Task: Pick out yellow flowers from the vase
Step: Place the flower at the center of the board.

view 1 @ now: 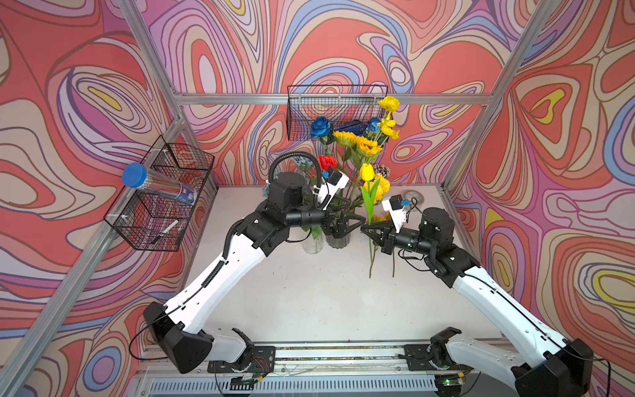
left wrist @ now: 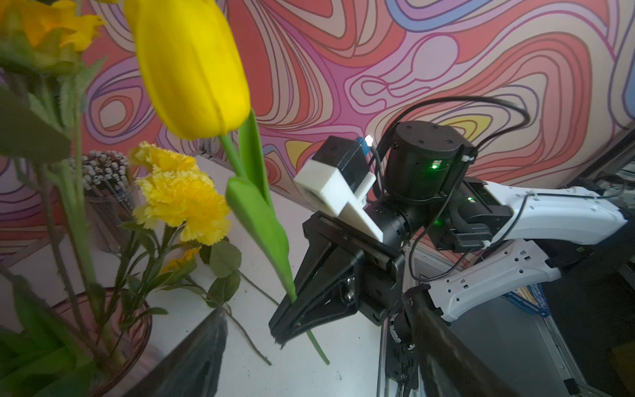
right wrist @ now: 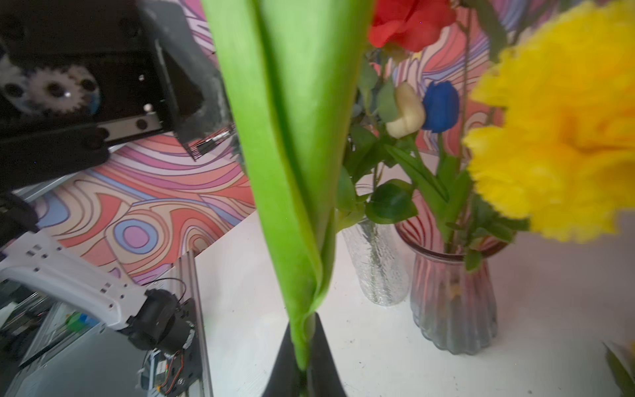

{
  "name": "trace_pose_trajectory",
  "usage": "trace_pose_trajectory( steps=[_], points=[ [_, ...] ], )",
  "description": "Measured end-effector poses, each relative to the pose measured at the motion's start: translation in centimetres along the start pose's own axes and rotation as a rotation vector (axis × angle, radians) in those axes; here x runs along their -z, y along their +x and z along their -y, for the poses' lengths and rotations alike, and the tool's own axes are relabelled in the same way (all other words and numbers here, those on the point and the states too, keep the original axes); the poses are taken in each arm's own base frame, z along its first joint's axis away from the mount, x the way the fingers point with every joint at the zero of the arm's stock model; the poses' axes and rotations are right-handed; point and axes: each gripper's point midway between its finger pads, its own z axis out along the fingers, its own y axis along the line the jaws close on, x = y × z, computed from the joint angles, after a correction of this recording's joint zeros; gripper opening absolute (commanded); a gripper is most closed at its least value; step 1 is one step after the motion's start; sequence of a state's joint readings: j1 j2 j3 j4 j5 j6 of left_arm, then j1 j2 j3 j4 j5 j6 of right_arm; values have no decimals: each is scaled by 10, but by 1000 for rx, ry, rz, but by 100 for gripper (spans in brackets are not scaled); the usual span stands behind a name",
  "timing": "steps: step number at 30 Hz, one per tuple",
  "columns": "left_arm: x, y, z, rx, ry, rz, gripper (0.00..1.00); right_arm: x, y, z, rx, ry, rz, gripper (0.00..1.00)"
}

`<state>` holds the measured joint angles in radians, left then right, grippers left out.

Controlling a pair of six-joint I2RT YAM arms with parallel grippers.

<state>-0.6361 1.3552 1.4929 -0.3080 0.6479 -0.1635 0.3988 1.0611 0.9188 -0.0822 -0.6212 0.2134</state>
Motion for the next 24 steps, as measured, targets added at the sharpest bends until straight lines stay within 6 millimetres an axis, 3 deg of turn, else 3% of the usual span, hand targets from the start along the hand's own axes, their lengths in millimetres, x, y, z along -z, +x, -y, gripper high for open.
trace_pose_trajectory(
  steps=[7,11,14,19,21,24],
  points=[
    [26,8,-51,60,-219,54,88,31,-21,43,-27,345,116,0],
    [31,14,-58,73,-262,57,88,56,-20,82,-82,594,149,0],
    [33,18,-59,74,-274,58,88,72,-3,120,-147,759,112,0],
    [37,21,-59,74,-285,58,88,95,42,182,-288,942,18,0],
    [38,20,-58,72,-284,61,88,98,59,197,-328,970,-29,0],
    [38,20,-57,71,-283,63,88,85,87,212,-381,959,-123,0]
  ],
)
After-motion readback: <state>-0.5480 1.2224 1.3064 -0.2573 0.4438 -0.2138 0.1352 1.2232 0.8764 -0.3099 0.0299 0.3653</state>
